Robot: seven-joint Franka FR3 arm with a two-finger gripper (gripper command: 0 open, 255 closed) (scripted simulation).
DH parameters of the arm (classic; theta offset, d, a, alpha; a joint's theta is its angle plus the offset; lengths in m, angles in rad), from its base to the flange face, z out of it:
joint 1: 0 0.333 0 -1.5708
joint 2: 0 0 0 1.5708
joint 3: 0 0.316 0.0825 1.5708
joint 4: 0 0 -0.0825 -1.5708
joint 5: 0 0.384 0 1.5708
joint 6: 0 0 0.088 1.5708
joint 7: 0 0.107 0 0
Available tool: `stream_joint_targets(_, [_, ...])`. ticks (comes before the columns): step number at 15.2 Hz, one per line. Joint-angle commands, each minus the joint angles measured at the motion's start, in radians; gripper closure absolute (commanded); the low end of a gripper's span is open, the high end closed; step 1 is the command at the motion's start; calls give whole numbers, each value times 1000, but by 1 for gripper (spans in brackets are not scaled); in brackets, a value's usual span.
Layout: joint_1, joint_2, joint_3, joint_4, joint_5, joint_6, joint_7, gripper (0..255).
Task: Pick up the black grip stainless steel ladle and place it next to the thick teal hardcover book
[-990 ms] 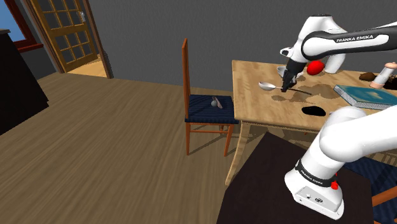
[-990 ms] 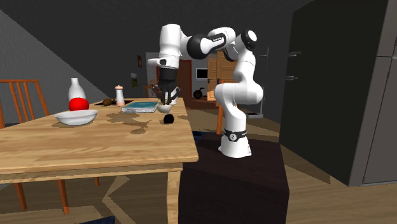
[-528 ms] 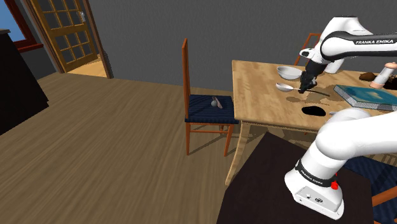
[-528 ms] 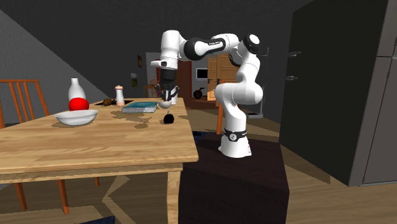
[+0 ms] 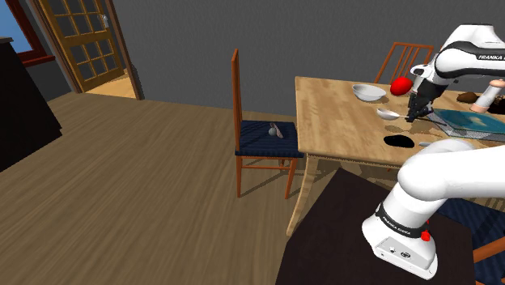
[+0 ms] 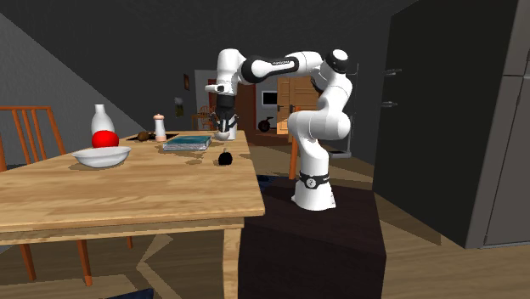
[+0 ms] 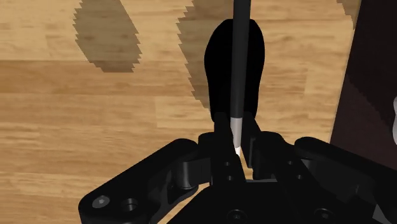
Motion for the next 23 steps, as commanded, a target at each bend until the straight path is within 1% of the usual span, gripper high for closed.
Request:
stream_joint_targets(1, [-11,0,-36,33,-18,-12,-51,255])
stream_joint_targets(4, [-21,3,-97,86,-44,-24,-127,255])
stream_joint_targets(7, [-19,12,-160,148,-67,-34,-201,255])
stream_joint_targets(12, [12,31,-272,271,-96,-50,-321,255])
stream_joint_targets(17, [77,48,-392,419,-117,-69,-435,255])
stream_joint_targets(20, [131,53,-467,520,-127,-85,-502,255])
stream_joint_targets(23, [197,51,-543,631,-137,-106,-568,255])
